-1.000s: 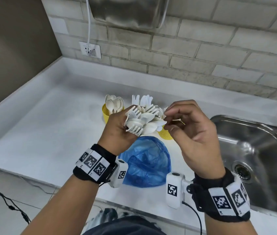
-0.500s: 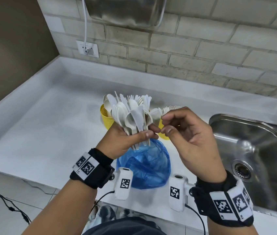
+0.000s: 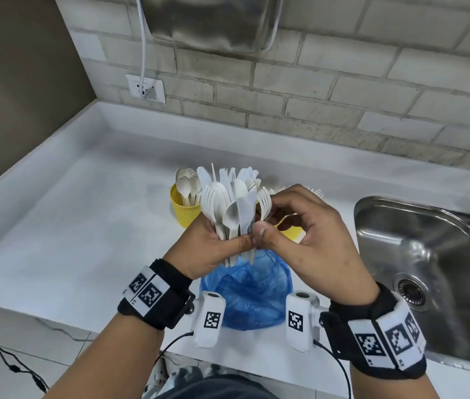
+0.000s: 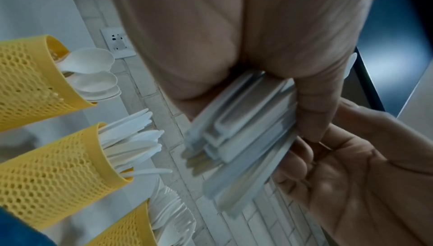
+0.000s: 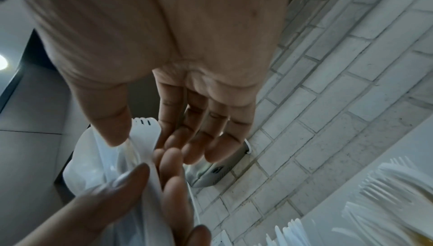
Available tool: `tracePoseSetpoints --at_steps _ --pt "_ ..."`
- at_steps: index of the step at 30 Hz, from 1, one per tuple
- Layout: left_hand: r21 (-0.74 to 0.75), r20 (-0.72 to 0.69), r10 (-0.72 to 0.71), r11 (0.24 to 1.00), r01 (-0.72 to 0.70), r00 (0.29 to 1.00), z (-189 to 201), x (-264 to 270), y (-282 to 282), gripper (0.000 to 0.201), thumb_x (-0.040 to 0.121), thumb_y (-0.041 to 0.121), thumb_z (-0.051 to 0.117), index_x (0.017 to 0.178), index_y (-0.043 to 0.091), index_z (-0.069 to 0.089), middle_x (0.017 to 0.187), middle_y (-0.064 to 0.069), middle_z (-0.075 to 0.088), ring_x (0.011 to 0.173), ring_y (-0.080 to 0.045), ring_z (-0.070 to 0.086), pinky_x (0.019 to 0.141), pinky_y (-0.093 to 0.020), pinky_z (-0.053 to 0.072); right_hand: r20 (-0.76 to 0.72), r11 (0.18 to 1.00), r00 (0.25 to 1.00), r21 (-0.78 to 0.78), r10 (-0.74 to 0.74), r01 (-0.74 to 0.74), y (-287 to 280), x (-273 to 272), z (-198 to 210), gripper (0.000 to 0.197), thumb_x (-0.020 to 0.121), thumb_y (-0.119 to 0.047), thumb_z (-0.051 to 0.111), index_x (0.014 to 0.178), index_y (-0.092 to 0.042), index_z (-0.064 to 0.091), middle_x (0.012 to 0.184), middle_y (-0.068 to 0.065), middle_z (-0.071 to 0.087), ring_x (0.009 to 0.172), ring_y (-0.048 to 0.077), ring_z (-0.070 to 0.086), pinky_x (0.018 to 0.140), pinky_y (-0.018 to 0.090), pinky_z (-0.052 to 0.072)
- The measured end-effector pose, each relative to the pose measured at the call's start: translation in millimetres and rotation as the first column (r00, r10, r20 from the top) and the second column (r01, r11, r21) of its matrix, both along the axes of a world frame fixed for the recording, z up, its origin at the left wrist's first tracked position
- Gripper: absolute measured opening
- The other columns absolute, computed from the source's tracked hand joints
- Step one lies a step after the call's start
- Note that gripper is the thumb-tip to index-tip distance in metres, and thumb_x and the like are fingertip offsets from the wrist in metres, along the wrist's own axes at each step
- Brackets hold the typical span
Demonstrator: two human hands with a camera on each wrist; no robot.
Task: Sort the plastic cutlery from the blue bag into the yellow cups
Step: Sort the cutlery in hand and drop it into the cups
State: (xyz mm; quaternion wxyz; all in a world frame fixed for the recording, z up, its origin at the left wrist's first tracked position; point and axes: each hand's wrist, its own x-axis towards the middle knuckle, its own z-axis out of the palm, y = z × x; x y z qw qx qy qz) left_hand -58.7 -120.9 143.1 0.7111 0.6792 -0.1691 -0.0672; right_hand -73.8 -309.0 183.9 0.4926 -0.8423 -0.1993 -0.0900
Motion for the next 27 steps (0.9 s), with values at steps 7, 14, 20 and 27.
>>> tracePoseSetpoints --at_steps 7,14,20,27 --pt "0.029 0.084 0.117 0.992 -0.120 0.990 -2.7 -1.3 -0.5 0.036 0.085 -0.002 0.074 0.106 0.026 0.070 0.099 0.017 0.078 0.100 -0.003 0.072 0.084 -0.016 0.055 0.115 0.992 0.991 -0.106 -0.061 0.073 4.9 0.8 -6.1 0.029 0.090 -0.036 0.070 0.111 -0.016 0.072 0.099 -0.006 0.063 0.088 0.013 0.064 0.078 0.033 0.053" --pt "0.011 0.123 0.210 0.977 -0.213 0.970 7.9 -4.5 0.7 0.021 0.082 0.013 0.079 0.095 0.028 0.072 0.086 0.018 0.077 0.086 0.001 0.073 0.077 -0.014 0.053 0.302 0.984 0.944 0.152 -0.134 0.091 10.8 -8.1 4.3 0.033 0.086 -0.011 0.081 0.115 -0.018 0.067 0.110 0.004 0.052 0.091 0.020 0.062 0.082 0.029 0.053" --pt "0.043 0.129 0.202 0.977 -0.209 0.971 6.2 -6.0 1.8 0.025 0.082 0.017 0.080 0.104 0.027 0.073 0.097 0.010 0.079 0.095 -0.007 0.074 0.081 -0.021 0.056 0.277 0.995 0.960 0.102 -0.035 0.006 9.6 -6.5 10.1 0.013 0.089 -0.011 0.078 0.101 -0.015 0.076 0.101 0.006 0.053 0.089 0.013 0.058 0.083 0.017 0.046" --pt "0.056 0.133 0.201 0.976 -0.210 0.970 7.1 -10.3 3.0 0.027 0.083 0.021 0.078 0.109 0.027 0.071 0.102 0.011 0.078 0.101 -0.007 0.073 0.084 -0.021 0.056 0.262 0.995 0.964 0.092 -0.054 0.031 11.7 -9.8 9.9 0.012 0.084 -0.015 0.083 0.094 -0.012 0.077 0.097 0.002 0.056 0.082 0.013 0.059 0.079 0.016 0.045"
